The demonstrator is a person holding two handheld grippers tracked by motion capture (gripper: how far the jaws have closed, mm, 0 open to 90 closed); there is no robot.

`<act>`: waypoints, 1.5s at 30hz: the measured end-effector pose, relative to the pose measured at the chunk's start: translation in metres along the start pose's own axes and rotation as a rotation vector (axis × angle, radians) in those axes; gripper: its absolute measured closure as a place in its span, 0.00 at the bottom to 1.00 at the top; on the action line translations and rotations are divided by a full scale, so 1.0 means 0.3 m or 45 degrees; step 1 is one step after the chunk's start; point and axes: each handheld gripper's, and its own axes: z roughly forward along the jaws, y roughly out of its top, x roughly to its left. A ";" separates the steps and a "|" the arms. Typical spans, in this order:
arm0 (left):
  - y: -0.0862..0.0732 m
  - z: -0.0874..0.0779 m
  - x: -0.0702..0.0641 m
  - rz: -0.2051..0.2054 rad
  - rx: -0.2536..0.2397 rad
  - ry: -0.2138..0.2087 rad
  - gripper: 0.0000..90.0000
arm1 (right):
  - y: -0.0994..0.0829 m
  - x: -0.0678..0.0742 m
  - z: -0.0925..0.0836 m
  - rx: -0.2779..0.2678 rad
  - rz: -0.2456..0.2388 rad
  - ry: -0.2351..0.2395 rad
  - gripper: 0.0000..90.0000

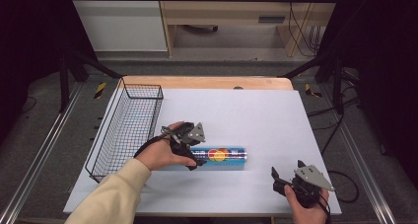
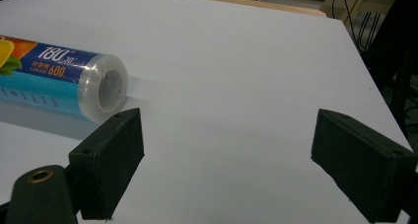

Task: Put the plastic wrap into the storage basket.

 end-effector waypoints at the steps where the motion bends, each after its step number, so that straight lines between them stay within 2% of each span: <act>1: 0.000 0.004 0.000 0.005 0.008 -0.002 0.08 | 0.000 0.000 0.000 0.000 0.002 0.001 0.14; 12: -0.013 0.038 0.006 0.010 0.052 -0.012 0.09 | -0.003 -0.003 0.003 0.005 0.007 0.006 0.14; 19: -0.030 0.053 0.015 0.042 0.119 -0.013 0.11 | -0.002 -0.004 0.003 0.004 0.012 0.006 0.14; 27: -0.043 0.094 0.019 0.072 0.203 -0.046 0.17 | -0.002 0.002 0.006 0.011 0.003 0.019 0.14; 36: -0.045 0.124 0.015 0.074 0.223 -0.033 0.20 | -0.002 0.006 0.006 0.016 0.003 0.027 0.14; 37: -0.047 0.132 0.013 0.086 0.243 -0.041 0.20 | -0.003 0.008 0.008 0.018 0.002 0.030 0.14; 40: -0.048 0.139 0.010 0.087 0.251 -0.041 0.20 | -0.003 0.008 0.009 0.022 0.001 0.036 0.14; 45: -0.046 0.145 0.010 0.086 0.243 -0.057 0.23 | -0.002 0.008 0.013 0.023 -0.002 0.038 0.14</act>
